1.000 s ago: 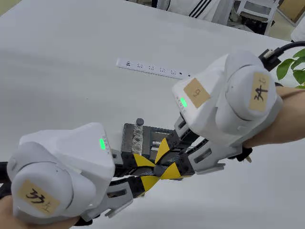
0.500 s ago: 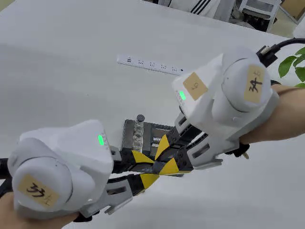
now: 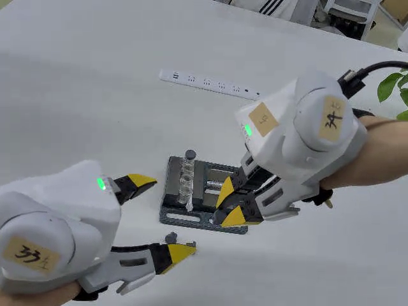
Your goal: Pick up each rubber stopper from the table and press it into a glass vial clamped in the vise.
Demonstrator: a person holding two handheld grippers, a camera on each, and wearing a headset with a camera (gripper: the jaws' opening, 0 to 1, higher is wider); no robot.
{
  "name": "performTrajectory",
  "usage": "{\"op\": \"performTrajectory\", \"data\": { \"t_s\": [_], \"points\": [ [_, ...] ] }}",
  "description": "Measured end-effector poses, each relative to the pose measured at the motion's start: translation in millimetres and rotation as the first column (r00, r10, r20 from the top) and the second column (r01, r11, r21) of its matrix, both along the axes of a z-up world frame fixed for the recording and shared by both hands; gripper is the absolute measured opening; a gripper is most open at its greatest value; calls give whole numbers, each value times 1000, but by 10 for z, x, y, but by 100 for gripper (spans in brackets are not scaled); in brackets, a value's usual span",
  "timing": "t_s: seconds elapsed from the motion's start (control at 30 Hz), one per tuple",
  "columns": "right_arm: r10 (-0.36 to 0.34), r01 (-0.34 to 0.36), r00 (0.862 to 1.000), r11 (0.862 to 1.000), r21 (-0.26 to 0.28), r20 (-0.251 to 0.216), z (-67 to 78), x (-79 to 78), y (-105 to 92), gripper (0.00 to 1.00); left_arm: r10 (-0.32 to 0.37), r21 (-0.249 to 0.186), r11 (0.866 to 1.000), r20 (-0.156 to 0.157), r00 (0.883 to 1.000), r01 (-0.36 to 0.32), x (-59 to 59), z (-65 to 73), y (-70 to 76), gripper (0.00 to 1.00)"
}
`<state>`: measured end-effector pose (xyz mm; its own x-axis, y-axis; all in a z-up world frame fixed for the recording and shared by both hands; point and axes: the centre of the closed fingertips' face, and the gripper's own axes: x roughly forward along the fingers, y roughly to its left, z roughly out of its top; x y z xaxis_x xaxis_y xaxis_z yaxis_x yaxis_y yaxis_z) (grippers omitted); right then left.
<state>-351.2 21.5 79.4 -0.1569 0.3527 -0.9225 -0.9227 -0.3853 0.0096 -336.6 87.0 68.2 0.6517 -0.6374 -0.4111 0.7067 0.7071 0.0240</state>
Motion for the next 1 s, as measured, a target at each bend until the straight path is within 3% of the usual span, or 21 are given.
{"op": "performTrajectory", "data": {
  "t_s": [0.27, 0.4, 0.53, 1.0],
  "points": [
    [-3, 3, 1000, 1000, 0, 6, -41, 114, 2, 6, 96, 35, 995, -31, 995, -95, 65, -134, 318, 89],
    [13, -13, 1000, 1000, -11, 16, -84, 186, 2, 5, 134, 46, 990, -70, 989, -131, 72, -231, 468, 99],
    [32, -32, 999, 999, -10, 30, -84, 277, 45, 5, 148, 45, 988, -92, 985, -144, 43, -251, 497, 99],
    [116, -111, 987, 992, -56, 107, -127, 772, 180, 5, 156, 30, 988, -106, 982, -153, 17, -296, 445, 99]
  ]
}}
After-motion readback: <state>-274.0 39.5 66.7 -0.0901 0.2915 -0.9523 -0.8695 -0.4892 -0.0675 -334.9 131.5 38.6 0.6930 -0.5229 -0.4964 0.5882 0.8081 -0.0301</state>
